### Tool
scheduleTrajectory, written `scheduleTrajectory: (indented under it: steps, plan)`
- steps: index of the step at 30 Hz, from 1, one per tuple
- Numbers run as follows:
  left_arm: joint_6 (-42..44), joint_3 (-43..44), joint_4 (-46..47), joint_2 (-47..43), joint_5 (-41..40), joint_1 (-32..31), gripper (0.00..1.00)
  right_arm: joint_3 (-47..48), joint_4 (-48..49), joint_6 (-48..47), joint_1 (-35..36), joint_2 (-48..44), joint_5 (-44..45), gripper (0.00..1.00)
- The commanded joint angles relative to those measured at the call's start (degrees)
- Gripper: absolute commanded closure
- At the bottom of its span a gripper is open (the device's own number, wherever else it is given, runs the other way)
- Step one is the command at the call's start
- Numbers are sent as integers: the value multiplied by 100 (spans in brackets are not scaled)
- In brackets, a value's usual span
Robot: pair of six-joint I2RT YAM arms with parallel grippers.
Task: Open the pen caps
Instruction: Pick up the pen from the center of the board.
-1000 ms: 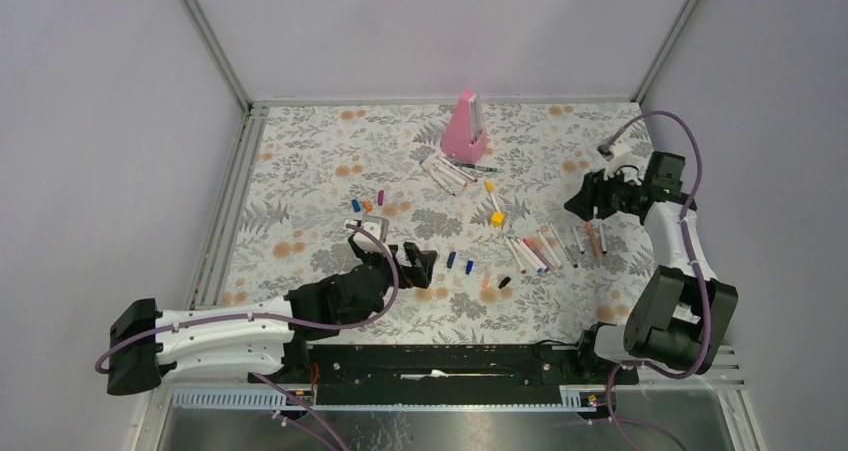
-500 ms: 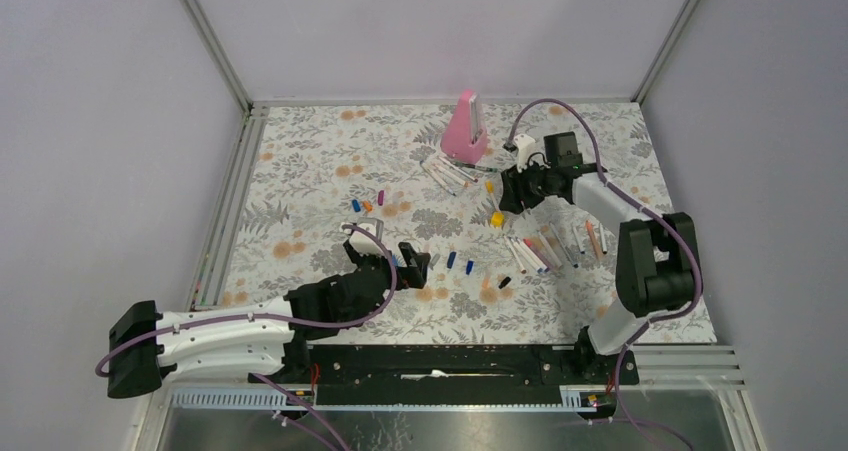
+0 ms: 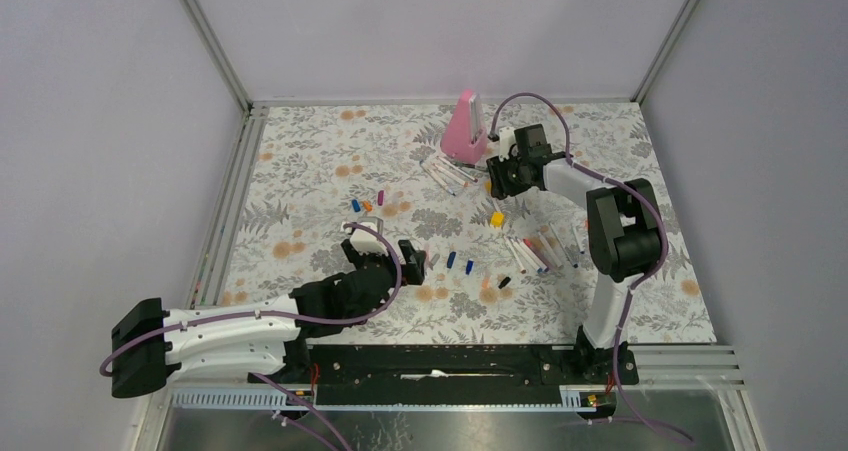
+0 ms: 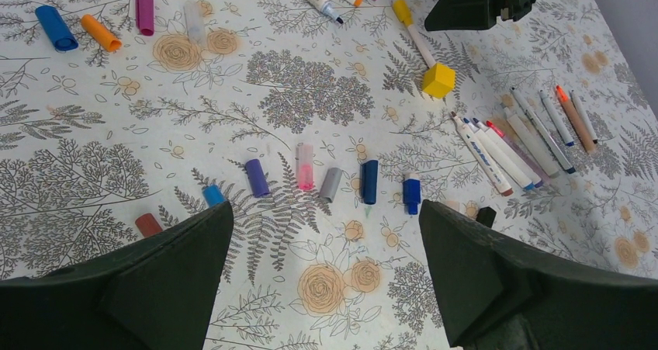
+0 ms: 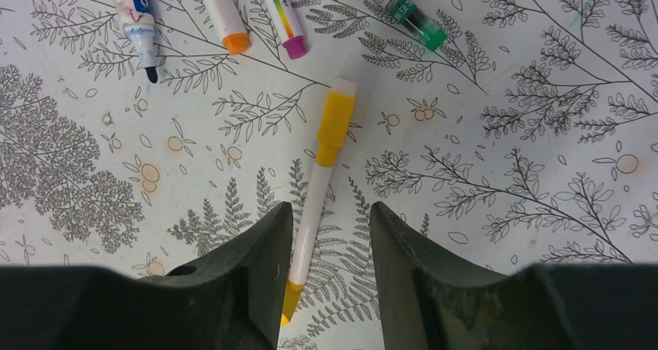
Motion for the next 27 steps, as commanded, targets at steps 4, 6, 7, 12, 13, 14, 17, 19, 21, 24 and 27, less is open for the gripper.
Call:
scheduleTrajectory:
  steps: [4,6,7,12,13,14,17,19,21,24,27]
  plan:
    - [-55,118,174,-17,-210,108,1,438,-113,260,85,339,162,57]
    - [-46,116,187,-25,-184,122,1,420,-148,249,86,405,117,60]
    - [-50,110,200,-26,-174,130,1,427,-181,245,88,426,94,60]
    - [-97,91,231,-13,-105,166,1,479,-304,207,86,525,139,63]
    - [-106,90,232,-5,-90,174,1,467,-311,192,86,527,146,63]
    - [-115,98,231,0,-79,175,1,454,-329,175,86,537,154,63]
    - [-126,99,247,9,-51,182,1,473,-417,108,87,574,312,64]
    - [-133,107,245,9,-29,189,1,460,-470,-7,86,566,497,65]
    - [-138,116,236,3,-15,189,1,420,-510,-240,86,528,595,65]
    - [-188,101,214,-19,-10,193,1,378,-652,-584,86,453,747,65]
    - [-228,69,230,-56,15,193,1,315,-750,-831,79,400,853,66]
